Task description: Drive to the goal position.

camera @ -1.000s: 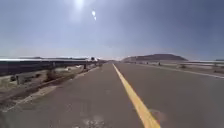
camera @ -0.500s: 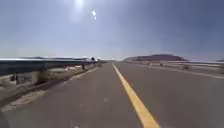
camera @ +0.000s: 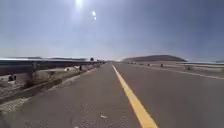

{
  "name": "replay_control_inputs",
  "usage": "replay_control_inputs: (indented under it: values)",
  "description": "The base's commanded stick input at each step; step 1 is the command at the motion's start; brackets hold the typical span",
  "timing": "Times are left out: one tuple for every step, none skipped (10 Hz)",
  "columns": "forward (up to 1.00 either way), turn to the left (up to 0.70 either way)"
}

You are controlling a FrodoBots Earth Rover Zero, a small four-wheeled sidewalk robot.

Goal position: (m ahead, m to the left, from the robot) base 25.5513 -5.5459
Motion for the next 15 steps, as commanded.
replay_control_inputs:
  values:
    - [0.85,0.00]
    - [0.85,0.00]
    - [0.85,0.00]
    - [0.85,0.00]
    - [0.85,0.00]
    - [0.85,0.00]
    - [0.85,0.00]
    - [0.85,0.00]
    - [0.85,0.00]
    - [0.85,0.00]
    - [0.85,0.00]
    - [0.85,0.00]
    - [0.85,0.00]
    - [0.85,0.00]
    - [0.85,0.00]
